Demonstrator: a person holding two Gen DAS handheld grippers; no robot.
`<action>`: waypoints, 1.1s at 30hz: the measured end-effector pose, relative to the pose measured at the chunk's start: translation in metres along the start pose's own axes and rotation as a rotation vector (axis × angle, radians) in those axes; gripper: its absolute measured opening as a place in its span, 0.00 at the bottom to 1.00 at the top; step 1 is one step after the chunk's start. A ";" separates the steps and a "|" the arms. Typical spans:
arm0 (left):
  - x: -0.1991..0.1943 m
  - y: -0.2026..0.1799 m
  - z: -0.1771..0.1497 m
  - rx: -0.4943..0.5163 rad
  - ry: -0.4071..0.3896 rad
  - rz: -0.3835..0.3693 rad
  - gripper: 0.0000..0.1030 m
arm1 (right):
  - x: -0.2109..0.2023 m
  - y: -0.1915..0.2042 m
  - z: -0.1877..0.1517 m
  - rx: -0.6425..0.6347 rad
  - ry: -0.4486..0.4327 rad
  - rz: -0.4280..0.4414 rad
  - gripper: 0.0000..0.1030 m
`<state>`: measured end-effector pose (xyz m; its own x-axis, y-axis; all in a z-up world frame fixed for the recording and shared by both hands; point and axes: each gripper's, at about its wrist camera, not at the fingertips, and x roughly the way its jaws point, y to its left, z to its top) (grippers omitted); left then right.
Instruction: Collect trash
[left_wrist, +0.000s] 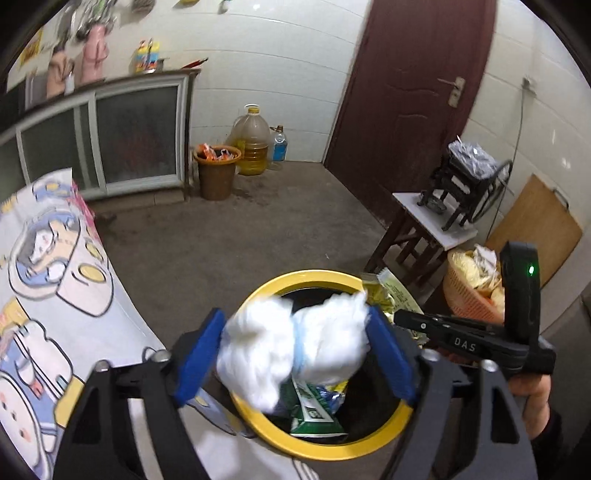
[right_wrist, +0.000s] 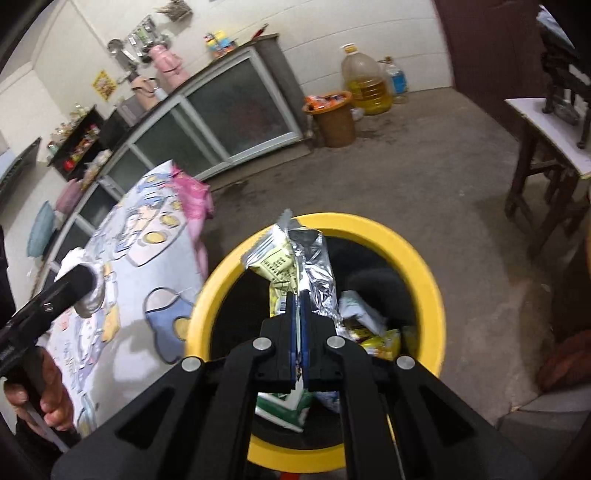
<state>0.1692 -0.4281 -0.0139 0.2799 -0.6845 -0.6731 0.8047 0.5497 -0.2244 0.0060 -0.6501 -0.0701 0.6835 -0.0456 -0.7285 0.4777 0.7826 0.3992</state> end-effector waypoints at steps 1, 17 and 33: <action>-0.003 0.002 -0.001 -0.010 -0.009 0.007 0.83 | -0.001 -0.003 0.000 0.010 0.003 -0.005 0.04; -0.105 0.062 -0.027 -0.152 -0.189 0.098 0.88 | -0.043 0.015 -0.017 -0.019 -0.104 -0.114 0.48; -0.326 0.109 -0.166 -0.250 -0.521 0.538 0.92 | -0.110 0.187 -0.083 -0.316 -0.554 -0.174 0.92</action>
<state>0.0790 -0.0654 0.0634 0.8563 -0.3964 -0.3310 0.3648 0.9180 -0.1555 -0.0258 -0.4473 0.0390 0.8341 -0.4345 -0.3398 0.4796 0.8756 0.0579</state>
